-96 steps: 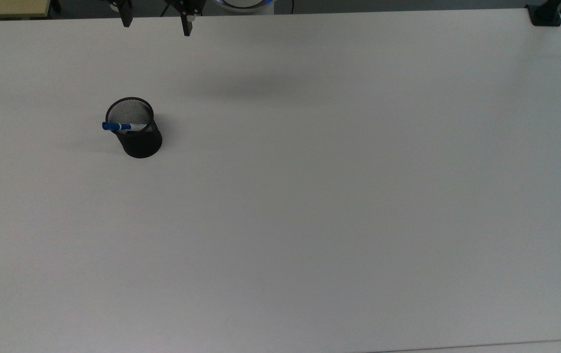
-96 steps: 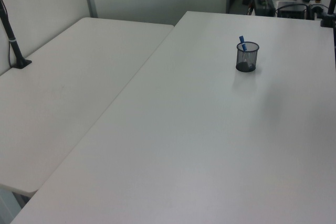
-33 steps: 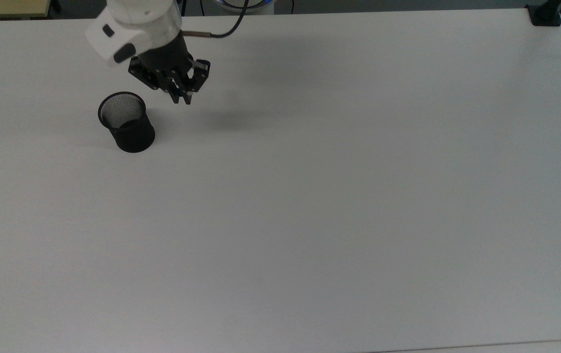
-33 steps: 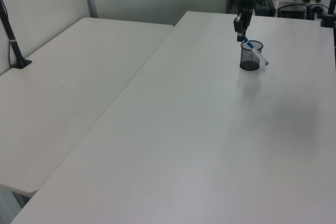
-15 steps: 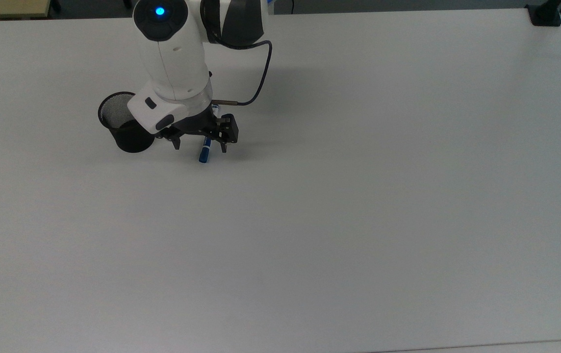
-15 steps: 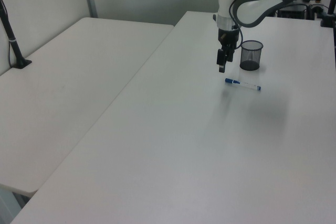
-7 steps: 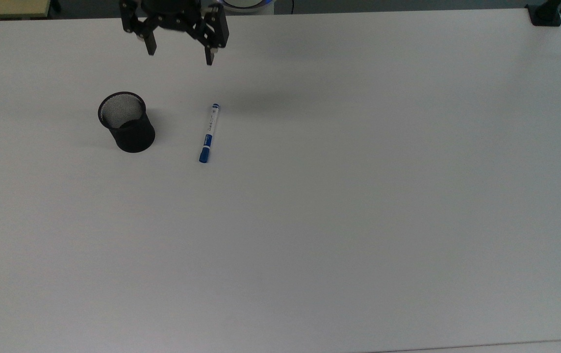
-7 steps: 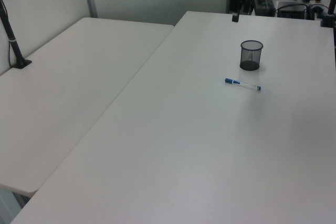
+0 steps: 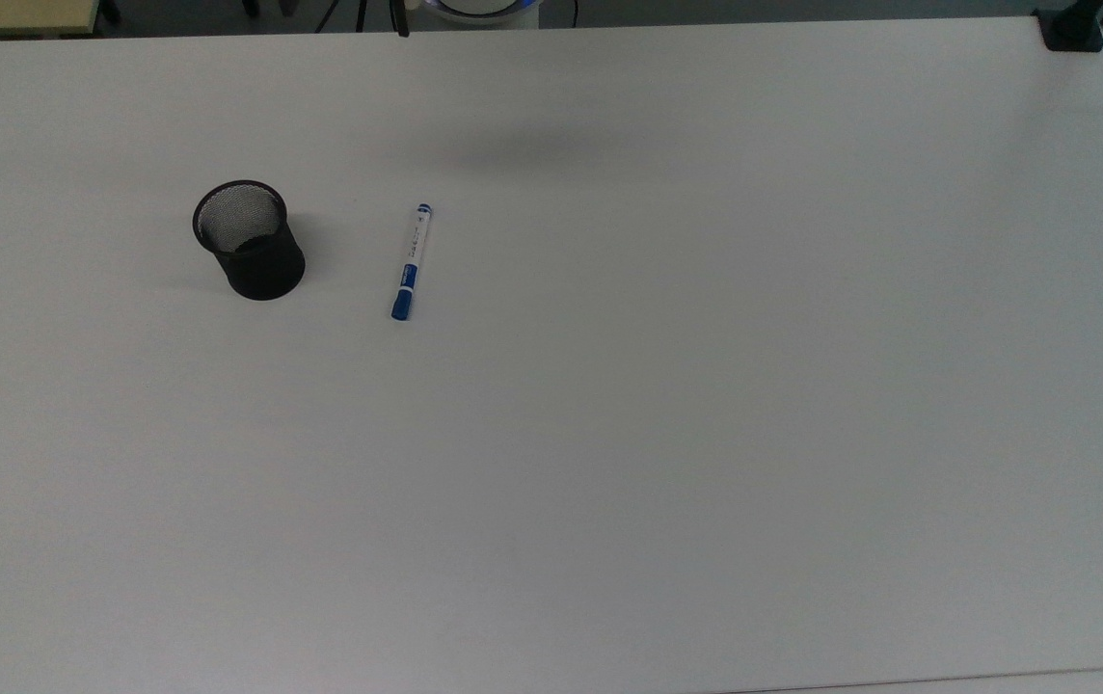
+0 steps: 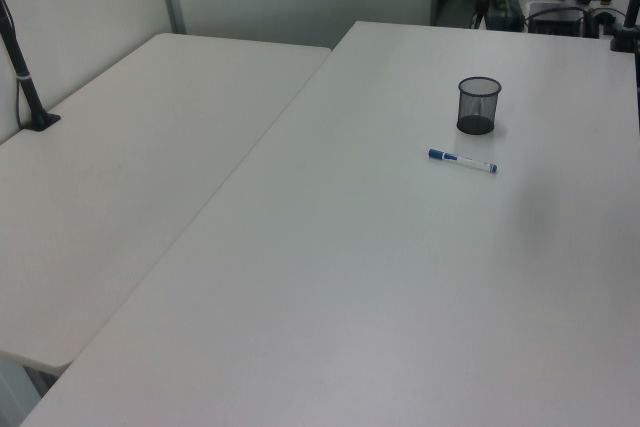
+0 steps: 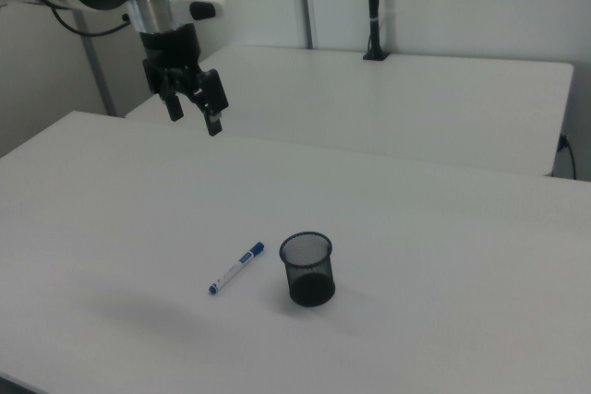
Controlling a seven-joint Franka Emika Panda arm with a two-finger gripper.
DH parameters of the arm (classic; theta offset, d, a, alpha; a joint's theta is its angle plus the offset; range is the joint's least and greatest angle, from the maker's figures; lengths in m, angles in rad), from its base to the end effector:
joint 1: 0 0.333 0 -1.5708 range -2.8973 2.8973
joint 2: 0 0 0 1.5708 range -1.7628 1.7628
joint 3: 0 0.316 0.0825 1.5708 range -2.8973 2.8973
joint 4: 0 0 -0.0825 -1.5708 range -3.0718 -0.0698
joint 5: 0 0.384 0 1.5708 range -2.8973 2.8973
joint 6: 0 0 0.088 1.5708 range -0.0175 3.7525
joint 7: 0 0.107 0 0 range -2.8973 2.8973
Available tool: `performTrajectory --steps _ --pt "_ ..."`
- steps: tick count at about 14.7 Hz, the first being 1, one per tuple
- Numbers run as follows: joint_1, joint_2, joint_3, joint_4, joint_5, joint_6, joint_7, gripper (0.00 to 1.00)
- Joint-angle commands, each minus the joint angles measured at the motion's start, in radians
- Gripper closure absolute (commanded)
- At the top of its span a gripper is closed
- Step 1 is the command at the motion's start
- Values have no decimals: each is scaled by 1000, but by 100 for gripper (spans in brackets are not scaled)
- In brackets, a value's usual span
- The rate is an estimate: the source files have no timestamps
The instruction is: Remove the marker
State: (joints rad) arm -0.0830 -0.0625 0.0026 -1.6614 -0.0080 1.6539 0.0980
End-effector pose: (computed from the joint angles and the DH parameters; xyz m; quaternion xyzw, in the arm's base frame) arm 0.5407 -0.0443 0.6232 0.9957 -0.0888 0.0275 0.0038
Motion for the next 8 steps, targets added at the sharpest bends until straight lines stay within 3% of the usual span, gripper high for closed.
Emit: performTrajectory --steps 1,8 --pt "26 3 -24 -6 6 56 -69 0" --pt "28 20 -13 -3 -3 87 -89 0"
